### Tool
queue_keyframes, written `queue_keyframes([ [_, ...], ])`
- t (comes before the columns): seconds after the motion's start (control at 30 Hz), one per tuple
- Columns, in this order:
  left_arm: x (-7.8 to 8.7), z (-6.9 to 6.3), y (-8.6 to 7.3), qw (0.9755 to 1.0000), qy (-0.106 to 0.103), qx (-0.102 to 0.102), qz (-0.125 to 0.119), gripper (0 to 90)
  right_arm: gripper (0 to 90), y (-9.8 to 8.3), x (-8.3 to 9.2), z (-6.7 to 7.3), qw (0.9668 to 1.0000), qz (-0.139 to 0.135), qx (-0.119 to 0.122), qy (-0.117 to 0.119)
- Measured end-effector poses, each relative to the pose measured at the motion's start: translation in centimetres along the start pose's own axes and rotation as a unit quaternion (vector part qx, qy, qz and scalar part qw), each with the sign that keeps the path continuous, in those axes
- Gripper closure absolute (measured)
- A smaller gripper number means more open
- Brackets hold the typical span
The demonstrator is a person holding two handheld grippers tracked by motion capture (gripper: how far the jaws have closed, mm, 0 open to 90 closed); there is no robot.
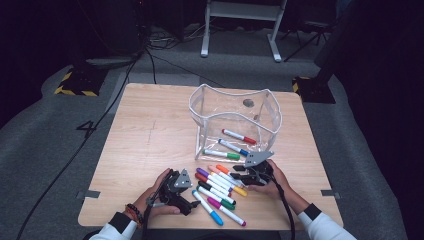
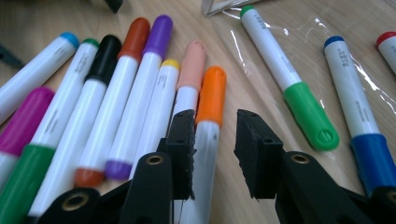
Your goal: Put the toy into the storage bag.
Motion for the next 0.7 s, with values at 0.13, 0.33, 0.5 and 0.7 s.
queue_keyframes([
  [0.13,0.0,0.0,0.0,1.0000,0.001,0.002,0.001,2.6,66.6,0.2,-1.4,-0.4,0.9998,0.015,-0.012,0.006],
  [0.33,0.0,0.0,0.0,1.0000,0.001,0.001,0.001,2.6,66.6,0.1,-2.4,-0.8,0.9995,0.019,-0.020,0.012],
  [0.5,0.0,0.0,0.0,1.0000,0.000,0.001,0.000,2.5,73.9,-0.6,-1.9,-1.0,0.9996,0.013,-0.025,0.008],
  [0.7,0.0,0.0,0.0,1.0000,0.000,0.000,0.000,2.5,74.1,-1.9,0.1,-1.8,0.9995,-0.002,-0.031,0.010],
])
Point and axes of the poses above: each handheld gripper's, and its own axes: x roughly backward along the jaws, y roughly out of its top, z roughly to its left, the point moved 5 cm from there along -x, roughly forward along the jaws, and after that the axes turned 7 degrees about z, right-handed, at the moved point
